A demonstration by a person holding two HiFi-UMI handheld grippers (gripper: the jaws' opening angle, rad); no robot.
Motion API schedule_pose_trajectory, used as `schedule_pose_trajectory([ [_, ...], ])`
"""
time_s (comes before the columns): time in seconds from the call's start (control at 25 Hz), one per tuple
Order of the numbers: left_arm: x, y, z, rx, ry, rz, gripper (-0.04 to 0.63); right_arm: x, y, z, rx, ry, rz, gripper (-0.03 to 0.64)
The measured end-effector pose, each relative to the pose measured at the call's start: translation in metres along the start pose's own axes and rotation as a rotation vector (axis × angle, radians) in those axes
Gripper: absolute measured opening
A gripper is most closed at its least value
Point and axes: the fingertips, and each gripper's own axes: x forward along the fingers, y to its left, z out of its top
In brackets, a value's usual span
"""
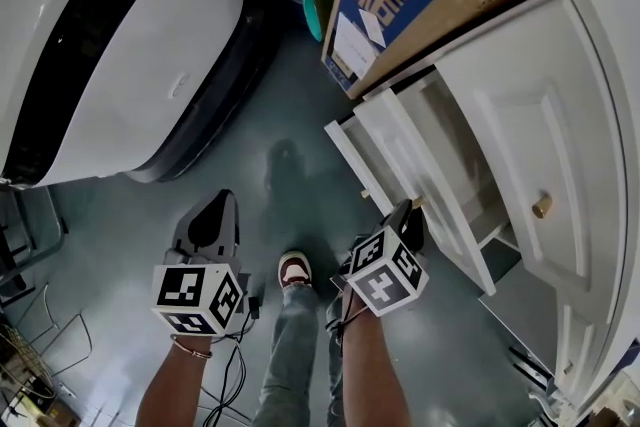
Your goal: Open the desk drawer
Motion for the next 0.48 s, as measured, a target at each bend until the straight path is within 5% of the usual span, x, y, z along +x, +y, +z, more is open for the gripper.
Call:
schedule_pose_trajectory([
  [0.48, -0.006, 0.005, 0.0, -0.013, -0.013, 0.004, 0.017, -0.018, 0.01, -0.02, 0.001, 0.022, 0.015, 0.081],
])
